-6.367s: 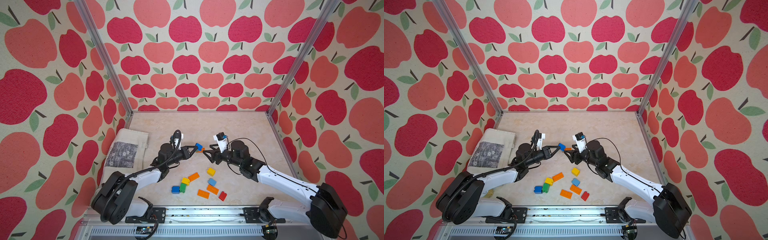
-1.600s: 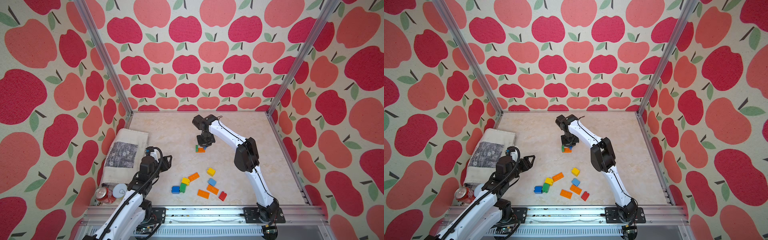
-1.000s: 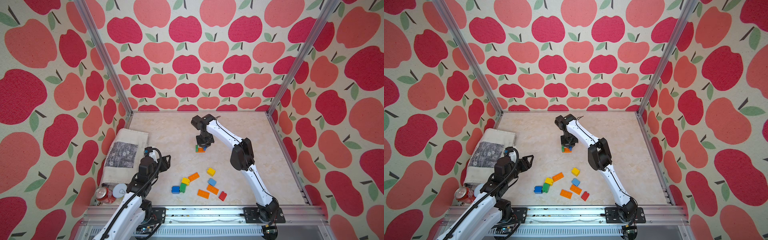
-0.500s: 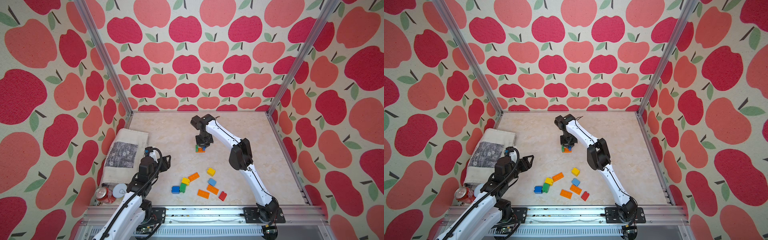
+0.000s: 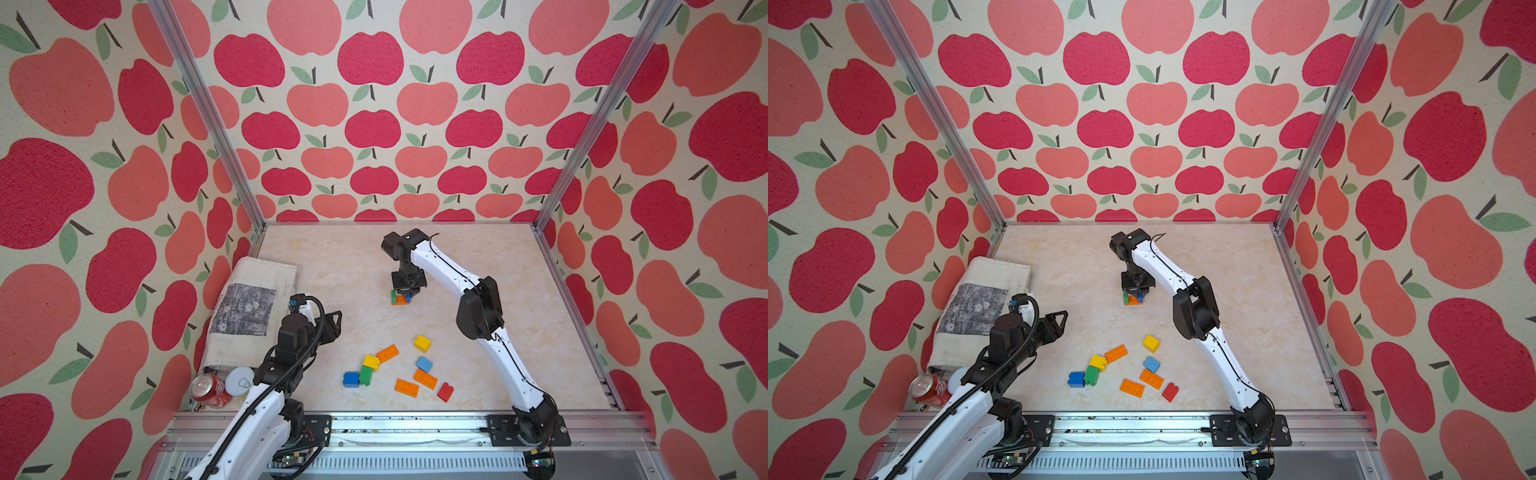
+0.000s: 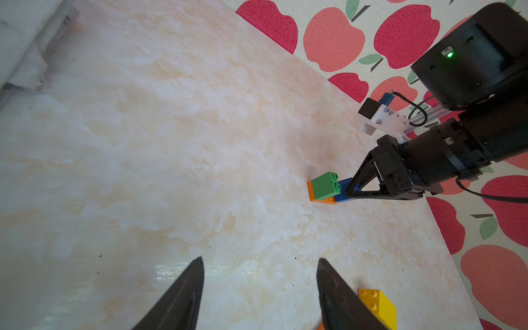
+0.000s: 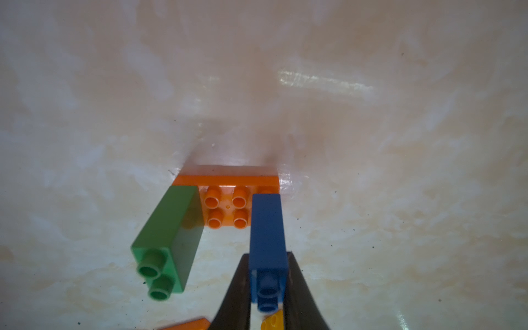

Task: Assemble the letter p with lego
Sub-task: Assemble the lego brick with the lego brick.

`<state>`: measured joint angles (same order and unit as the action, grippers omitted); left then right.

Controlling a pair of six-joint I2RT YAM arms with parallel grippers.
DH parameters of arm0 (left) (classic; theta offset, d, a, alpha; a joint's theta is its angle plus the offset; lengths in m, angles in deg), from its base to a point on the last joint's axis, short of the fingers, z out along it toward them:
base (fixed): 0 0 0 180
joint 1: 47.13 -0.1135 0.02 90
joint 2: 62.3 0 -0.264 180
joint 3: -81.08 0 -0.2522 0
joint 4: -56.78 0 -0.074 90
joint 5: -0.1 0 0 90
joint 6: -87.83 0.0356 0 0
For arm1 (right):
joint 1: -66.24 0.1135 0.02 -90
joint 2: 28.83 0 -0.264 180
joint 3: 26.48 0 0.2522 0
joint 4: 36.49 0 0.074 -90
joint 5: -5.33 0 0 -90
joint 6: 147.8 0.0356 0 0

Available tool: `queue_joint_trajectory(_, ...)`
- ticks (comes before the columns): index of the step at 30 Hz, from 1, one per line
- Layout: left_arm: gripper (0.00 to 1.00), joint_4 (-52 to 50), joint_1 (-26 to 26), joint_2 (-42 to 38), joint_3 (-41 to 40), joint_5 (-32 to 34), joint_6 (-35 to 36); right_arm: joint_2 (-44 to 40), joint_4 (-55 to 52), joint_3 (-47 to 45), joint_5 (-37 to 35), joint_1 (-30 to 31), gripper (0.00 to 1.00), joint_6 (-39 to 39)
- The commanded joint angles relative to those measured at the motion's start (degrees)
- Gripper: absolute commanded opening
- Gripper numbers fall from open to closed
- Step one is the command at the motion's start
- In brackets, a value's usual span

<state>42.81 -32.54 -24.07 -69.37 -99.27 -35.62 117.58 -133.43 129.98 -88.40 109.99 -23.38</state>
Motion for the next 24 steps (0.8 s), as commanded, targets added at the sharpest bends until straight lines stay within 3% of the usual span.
queue_joint_trajectory(1,0.65,0.2,-0.3,-0.5,-0.9,1.2,1.3,2.8,-1.6,1.1,0.9,-0.8,0.0,1.0)
queue_joint_trajectory(24,0.65,0.0,-0.3,-1.2,-2.8,1.3,1.1,13.2,0.2,6.7,-1.8,-2.8,0.0,-3.6)
